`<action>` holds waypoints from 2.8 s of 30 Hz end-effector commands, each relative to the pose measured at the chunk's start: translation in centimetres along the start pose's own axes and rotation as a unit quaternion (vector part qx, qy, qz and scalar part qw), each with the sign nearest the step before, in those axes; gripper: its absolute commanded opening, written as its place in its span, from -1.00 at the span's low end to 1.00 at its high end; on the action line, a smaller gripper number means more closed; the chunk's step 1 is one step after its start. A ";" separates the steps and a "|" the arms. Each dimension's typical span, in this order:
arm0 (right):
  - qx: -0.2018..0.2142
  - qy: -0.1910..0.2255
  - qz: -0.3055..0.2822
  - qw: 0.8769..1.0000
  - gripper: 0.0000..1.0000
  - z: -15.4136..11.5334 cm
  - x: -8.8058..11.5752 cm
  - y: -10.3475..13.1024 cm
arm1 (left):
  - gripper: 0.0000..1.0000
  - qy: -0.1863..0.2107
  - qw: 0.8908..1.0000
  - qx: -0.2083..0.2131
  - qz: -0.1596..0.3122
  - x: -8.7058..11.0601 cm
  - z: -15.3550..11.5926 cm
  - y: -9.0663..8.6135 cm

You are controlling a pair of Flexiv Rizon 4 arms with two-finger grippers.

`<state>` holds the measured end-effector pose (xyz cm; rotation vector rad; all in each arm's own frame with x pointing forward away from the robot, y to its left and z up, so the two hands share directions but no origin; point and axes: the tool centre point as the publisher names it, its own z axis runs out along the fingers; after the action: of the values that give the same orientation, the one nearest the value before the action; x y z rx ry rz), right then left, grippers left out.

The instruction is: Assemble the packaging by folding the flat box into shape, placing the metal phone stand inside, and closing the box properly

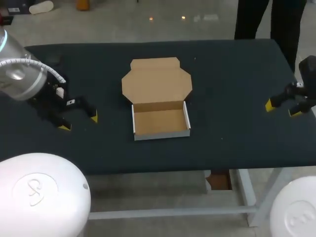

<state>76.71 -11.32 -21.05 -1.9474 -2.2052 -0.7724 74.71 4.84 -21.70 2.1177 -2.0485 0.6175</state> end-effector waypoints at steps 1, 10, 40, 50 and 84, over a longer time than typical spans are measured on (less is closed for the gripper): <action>0.001 0.001 0.000 1.000 1.00 -0.2 0.1 0.0 | 1.00 -0.017 1.000 -0.005 -0.004 0.3 0.9 -1.2; 0.001 0.001 0.000 1.000 1.00 -0.2 0.1 0.0 | 1.00 -0.051 0.999 -0.005 -0.018 -1.3 3.7 -4.0; 0.001 0.001 0.000 1.000 1.00 -0.2 0.1 0.0 | 1.00 -0.127 0.990 -0.044 -0.049 -11.0 9.4 -15.2; 0.001 0.001 0.000 1.000 1.00 -0.2 0.1 0.0 | 1.00 -0.124 0.989 -0.055 -0.055 -13.5 10.3 -17.4; 0.001 0.001 0.000 1.000 1.00 -0.2 0.1 0.0 | 1.00 -0.146 0.984 -0.078 -0.060 -19.2 11.3 -21.4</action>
<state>76.73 -11.26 -21.11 -1.9487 -2.2050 -0.7744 97.59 19.96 -35.19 2.3334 -2.0086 0.1489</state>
